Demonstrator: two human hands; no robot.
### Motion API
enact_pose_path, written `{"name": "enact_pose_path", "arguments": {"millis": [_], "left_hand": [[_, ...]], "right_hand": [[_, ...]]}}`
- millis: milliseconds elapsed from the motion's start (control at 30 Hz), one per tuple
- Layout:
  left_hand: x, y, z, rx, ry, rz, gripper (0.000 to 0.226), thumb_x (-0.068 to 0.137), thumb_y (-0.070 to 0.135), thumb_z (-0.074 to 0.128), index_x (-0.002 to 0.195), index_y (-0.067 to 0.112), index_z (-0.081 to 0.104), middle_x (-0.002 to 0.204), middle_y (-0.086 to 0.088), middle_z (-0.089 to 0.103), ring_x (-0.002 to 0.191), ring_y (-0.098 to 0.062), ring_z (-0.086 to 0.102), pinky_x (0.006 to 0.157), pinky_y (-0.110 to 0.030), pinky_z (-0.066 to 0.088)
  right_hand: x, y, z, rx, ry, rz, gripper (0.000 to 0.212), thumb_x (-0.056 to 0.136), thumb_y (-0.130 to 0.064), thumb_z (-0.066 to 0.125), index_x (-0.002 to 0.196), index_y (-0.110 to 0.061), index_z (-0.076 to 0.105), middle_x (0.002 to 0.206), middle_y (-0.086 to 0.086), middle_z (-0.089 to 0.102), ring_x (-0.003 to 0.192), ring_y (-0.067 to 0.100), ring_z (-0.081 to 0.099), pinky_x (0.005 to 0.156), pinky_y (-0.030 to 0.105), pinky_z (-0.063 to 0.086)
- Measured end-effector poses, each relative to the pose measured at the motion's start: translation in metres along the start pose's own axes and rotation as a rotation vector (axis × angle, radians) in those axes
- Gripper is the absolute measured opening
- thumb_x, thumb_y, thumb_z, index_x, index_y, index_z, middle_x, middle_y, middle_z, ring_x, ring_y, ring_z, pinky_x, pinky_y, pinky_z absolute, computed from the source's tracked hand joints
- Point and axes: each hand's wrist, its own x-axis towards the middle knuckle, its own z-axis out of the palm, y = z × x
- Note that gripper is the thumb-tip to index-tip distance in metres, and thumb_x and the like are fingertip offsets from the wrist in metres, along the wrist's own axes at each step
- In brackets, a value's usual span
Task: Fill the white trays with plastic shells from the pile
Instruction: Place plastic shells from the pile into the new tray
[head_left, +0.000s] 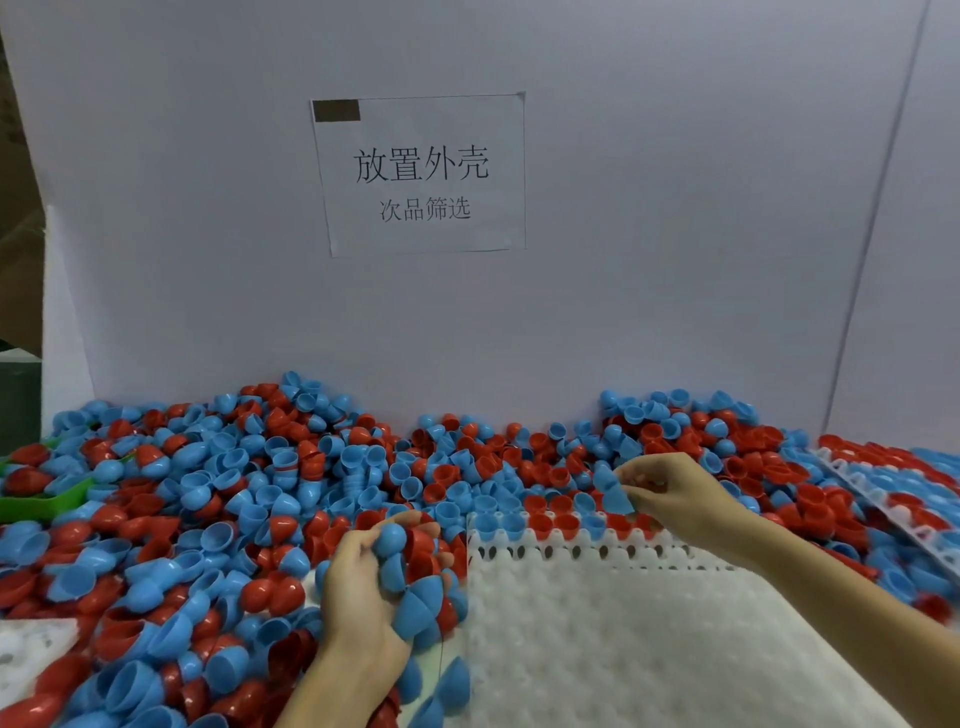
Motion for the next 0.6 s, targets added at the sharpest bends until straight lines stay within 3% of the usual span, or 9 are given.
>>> {"name": "enact_pose_path", "arguments": {"millis": [100,167,233,300,467,600], "left_hand": [[-0.003,0.002,0.002,-0.033,-0.002,-0.017,0.037,0.099,0.02,0.031,0.104,0.001,0.063,0.087,-0.022,0.065,0.069,-0.03,0.059,0.049,-0.032,0.057],[-0.004,0.003,0.003,-0.029,0.014,-0.028,0.034,0.1,0.018,0.033,0.105,0.002,0.062,0.084,-0.021,0.064,0.07,-0.03,0.059,0.048,-0.03,0.057],[-0.004,0.003,0.005,-0.009,0.033,-0.043,0.029,0.1,0.016,0.038,0.108,0.003,0.063,0.084,-0.021,0.066,0.071,-0.03,0.062,0.05,-0.03,0.057],[-0.004,0.003,0.005,0.002,0.057,-0.049,0.024,0.101,0.014,0.043,0.109,0.005,0.063,0.083,-0.019,0.068,0.073,-0.029,0.064,0.053,-0.032,0.056],[-0.003,0.001,0.006,0.027,0.081,-0.044,0.02,0.1,0.013,0.048,0.103,0.007,0.067,0.078,-0.017,0.071,0.068,-0.026,0.067,0.061,-0.036,0.054],[-0.002,0.002,0.005,0.043,0.091,-0.042,0.02,0.098,0.013,0.05,0.103,0.006,0.068,0.087,-0.02,0.069,0.068,-0.027,0.067,0.065,-0.037,0.053]], "right_hand": [[0.006,0.02,-0.016,-0.086,0.078,0.022,0.021,0.094,-0.012,0.065,0.114,-0.011,0.071,0.092,-0.011,0.067,0.08,0.005,0.065,0.065,0.014,0.051],[0.011,0.033,-0.031,-0.19,0.14,0.034,0.022,0.093,-0.01,0.066,0.114,-0.008,0.071,0.098,-0.003,0.07,0.083,0.006,0.064,0.07,0.015,0.051],[0.016,0.046,-0.046,-0.294,0.185,0.051,0.018,0.092,-0.009,0.068,0.108,-0.006,0.074,0.101,0.005,0.073,0.08,0.008,0.064,0.07,0.016,0.05],[0.021,0.058,-0.057,-0.385,0.199,0.076,0.012,0.091,-0.009,0.069,0.1,-0.005,0.076,0.094,0.004,0.073,0.073,0.006,0.061,0.06,0.013,0.043],[0.027,0.077,-0.053,-0.592,0.044,0.11,0.016,0.092,-0.012,0.068,0.106,-0.01,0.075,0.104,0.002,0.073,0.076,0.005,0.062,0.062,0.014,0.047],[0.025,0.087,-0.032,-0.734,-0.041,0.095,0.026,0.096,-0.006,0.06,0.117,-0.015,0.071,0.109,0.0,0.07,0.085,0.009,0.064,0.073,0.021,0.055]]}}
